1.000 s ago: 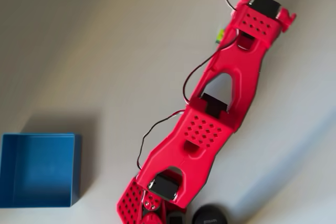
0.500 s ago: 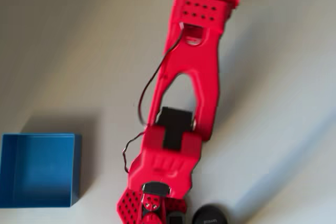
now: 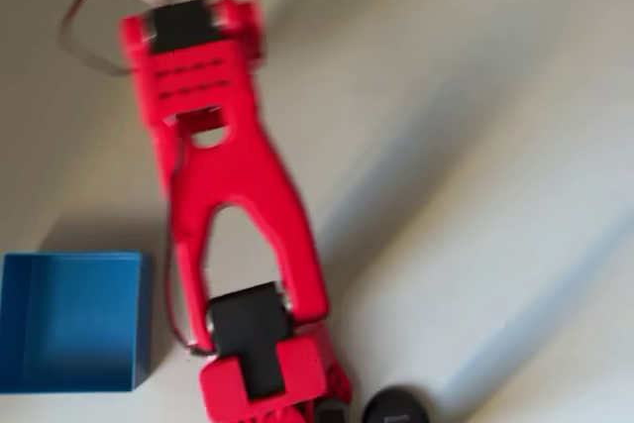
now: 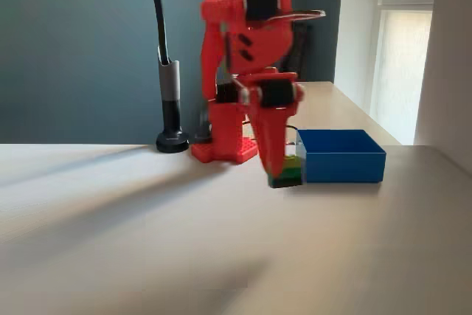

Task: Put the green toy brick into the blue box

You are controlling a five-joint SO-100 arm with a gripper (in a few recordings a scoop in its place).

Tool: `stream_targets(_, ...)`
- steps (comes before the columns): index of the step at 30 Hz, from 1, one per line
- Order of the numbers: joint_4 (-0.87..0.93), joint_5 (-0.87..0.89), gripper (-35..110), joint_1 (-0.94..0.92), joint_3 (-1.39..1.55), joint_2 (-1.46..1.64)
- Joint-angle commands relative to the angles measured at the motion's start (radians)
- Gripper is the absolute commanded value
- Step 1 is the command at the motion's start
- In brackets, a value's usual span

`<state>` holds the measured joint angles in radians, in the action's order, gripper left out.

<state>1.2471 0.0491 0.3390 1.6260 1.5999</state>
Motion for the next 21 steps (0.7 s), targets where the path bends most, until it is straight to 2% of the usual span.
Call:
stream_targets(1, 0.000, 0.037, 0, 0.212, 0.012, 0.121)
stream_targets(12, 0.058, 0.112, 0, 0.692, 0.002, 0.117)
stream_targets(17, 0.144, 0.163, 0, 0.825, -0.095, 0.109)
stream_targets(21, 0.224, 0.163, 0, 0.856, -0.175, 0.107)
